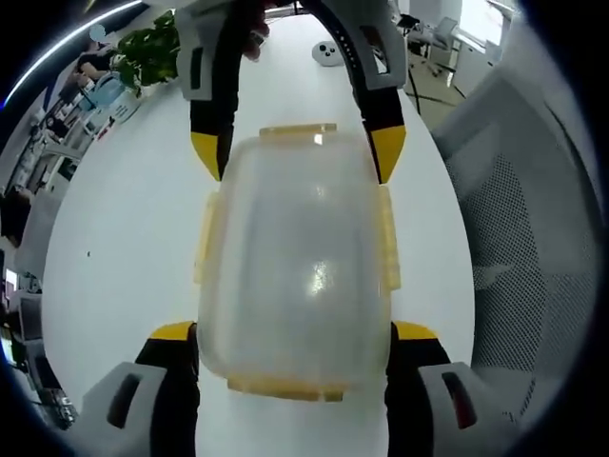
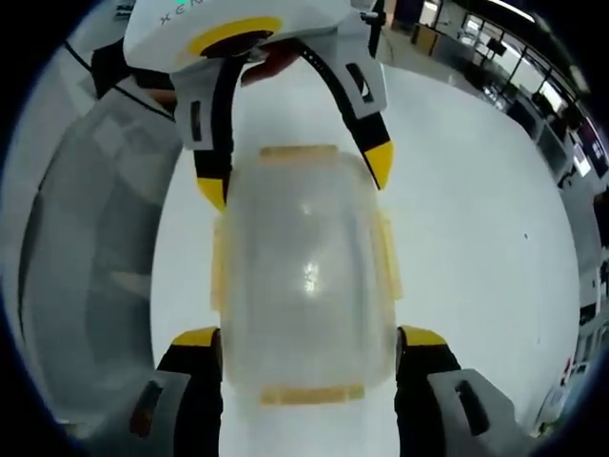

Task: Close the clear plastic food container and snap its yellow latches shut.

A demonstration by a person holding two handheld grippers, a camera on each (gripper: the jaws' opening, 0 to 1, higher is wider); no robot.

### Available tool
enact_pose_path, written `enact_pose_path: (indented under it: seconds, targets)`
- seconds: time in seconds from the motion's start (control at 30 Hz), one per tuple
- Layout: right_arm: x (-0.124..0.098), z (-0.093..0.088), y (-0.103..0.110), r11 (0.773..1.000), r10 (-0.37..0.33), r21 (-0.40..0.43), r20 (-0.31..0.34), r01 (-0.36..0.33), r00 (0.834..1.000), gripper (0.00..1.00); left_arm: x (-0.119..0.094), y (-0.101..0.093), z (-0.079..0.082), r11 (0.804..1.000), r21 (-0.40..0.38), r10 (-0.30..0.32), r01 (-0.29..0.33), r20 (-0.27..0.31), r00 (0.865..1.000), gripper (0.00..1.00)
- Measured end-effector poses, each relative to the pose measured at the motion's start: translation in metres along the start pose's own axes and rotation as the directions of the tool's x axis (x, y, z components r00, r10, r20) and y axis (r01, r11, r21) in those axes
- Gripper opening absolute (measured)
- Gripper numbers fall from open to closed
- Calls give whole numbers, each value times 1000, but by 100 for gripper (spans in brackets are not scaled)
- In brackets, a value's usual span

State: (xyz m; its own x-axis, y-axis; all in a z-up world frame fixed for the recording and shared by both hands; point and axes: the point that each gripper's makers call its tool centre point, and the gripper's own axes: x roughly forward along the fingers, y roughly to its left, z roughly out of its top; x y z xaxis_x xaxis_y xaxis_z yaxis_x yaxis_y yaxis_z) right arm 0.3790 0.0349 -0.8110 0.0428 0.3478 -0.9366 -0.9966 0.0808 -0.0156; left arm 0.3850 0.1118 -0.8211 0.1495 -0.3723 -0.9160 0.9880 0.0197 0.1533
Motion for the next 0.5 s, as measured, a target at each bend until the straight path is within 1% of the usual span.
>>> enact_pose_path:
  seconds: [0.3,0.5]
  targets:
    - [9,21,4,1000,-2,-2,-2,2,1000,75,-8,-3,-22,1000,-17,-3,3,0,1000,83]
    - [13,29,7,1000,-2,-7,-7,2,1000,75,-11,-6,-33,1000,-28,-1,1,-1,1000,83]
